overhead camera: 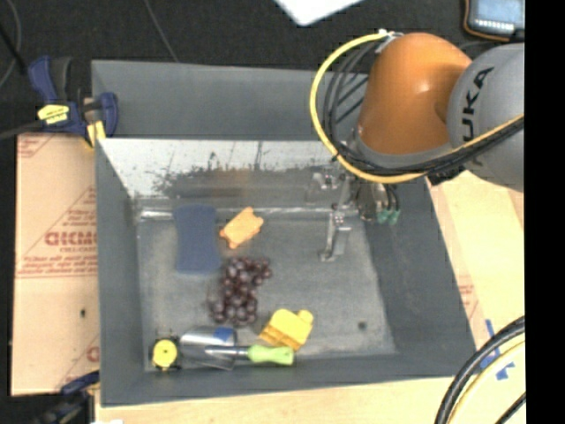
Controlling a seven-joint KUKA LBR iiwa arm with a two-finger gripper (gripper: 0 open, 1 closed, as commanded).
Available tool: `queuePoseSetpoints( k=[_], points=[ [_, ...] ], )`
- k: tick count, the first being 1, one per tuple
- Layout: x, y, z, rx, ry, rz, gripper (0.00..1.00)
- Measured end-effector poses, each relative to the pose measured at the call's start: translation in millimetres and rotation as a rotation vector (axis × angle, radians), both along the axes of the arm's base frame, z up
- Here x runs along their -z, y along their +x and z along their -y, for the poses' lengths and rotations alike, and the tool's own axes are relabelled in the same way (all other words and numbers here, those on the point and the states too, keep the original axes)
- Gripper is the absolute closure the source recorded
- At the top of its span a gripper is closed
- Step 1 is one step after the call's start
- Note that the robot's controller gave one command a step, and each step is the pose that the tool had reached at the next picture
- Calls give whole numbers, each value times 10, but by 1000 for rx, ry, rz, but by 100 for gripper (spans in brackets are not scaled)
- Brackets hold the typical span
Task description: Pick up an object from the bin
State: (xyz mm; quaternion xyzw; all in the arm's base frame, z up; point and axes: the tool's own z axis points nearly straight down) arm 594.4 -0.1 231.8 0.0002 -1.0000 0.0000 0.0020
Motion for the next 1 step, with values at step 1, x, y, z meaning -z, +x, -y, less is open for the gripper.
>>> queuePoseSetpoints(
  k=[1],
  points=[
    [-52, 11, 0, 0, 0, 8, 0]
  ],
)
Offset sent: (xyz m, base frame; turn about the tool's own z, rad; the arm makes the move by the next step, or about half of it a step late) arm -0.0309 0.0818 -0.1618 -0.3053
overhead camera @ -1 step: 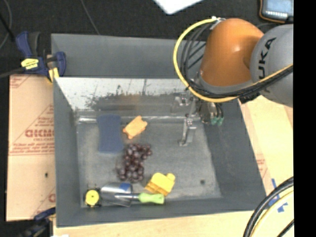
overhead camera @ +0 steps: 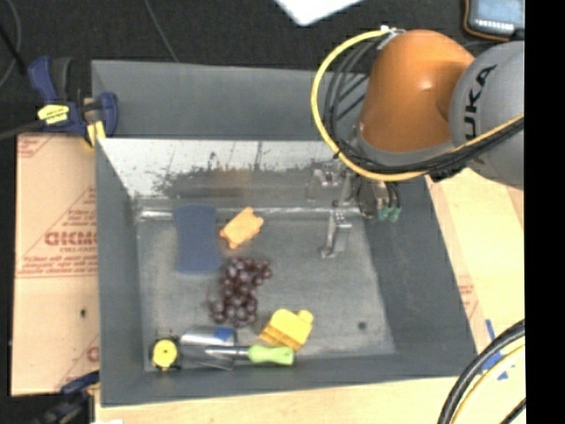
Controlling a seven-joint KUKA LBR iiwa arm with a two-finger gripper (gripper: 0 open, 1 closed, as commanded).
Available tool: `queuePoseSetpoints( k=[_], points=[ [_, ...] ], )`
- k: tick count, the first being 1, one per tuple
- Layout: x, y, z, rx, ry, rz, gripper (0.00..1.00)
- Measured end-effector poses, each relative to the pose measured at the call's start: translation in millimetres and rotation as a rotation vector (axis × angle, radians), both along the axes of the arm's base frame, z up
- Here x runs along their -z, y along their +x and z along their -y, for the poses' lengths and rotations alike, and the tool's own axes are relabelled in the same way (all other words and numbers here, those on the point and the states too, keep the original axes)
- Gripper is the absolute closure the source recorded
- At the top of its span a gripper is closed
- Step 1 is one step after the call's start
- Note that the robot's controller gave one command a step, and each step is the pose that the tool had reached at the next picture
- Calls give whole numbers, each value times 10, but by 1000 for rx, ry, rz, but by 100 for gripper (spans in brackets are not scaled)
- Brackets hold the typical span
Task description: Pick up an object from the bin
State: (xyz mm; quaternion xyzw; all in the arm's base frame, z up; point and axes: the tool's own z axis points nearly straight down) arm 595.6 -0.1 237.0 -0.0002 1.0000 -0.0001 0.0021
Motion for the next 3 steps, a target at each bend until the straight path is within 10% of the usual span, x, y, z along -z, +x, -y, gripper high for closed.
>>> queuePoseSetpoints(
  k=[2, 3],
  points=[
    [717, -192, -865, -86, 0, 1, 0],
    [940, -122, -941, -335, -1, 3, 0]
  ],
)
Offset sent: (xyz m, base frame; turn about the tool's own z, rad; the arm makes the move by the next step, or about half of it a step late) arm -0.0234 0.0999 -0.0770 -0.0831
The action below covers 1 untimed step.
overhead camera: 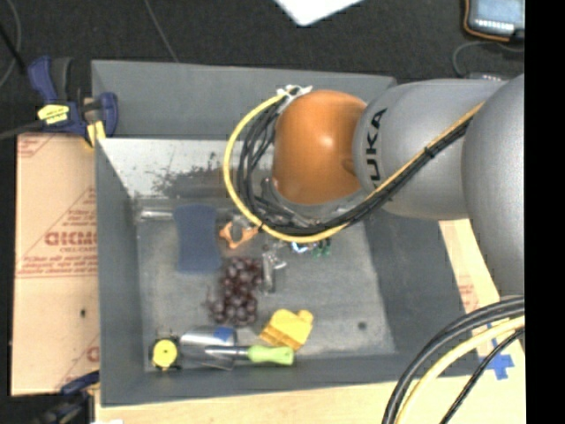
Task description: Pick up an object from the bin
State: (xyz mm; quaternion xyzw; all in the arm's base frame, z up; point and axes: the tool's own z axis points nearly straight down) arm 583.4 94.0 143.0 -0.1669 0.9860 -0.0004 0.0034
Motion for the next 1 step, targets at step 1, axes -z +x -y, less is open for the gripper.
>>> queuePoseSetpoints(
  k=[1],
  points=[
    [583, -32, 115, -157, 0, 8, 0]
  ],
)
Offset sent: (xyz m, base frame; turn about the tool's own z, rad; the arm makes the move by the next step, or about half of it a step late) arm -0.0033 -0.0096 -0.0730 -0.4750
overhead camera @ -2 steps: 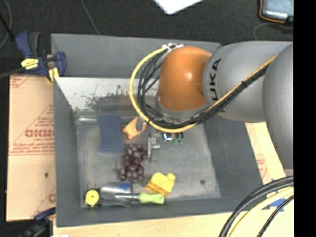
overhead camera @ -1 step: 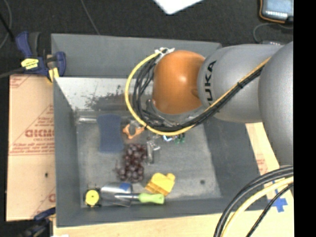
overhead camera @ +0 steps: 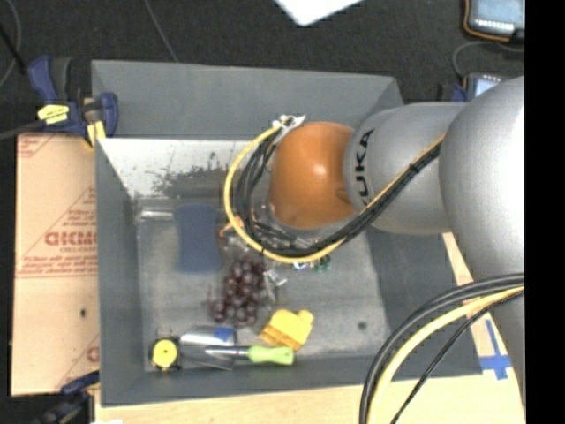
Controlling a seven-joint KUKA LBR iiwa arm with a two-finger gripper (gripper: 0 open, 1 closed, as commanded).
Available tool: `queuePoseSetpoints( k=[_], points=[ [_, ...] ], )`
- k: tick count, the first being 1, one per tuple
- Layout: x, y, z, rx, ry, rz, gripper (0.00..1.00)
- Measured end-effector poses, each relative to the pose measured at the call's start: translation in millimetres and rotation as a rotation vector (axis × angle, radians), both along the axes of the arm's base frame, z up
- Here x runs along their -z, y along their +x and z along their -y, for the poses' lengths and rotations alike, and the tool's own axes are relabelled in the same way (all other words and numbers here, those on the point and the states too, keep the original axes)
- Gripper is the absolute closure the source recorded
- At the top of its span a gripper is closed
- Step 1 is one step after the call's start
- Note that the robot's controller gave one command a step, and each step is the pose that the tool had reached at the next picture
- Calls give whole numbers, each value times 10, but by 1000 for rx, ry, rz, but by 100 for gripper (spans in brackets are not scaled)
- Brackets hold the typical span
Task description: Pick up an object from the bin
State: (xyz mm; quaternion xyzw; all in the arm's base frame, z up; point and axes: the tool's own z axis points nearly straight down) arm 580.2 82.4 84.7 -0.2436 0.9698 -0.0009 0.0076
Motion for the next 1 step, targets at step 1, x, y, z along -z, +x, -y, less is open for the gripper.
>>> queuePoseSetpoints(
  k=[1],
  points=[
    [263, 36, -27, -198, 0, 8, 100]
  ],
)
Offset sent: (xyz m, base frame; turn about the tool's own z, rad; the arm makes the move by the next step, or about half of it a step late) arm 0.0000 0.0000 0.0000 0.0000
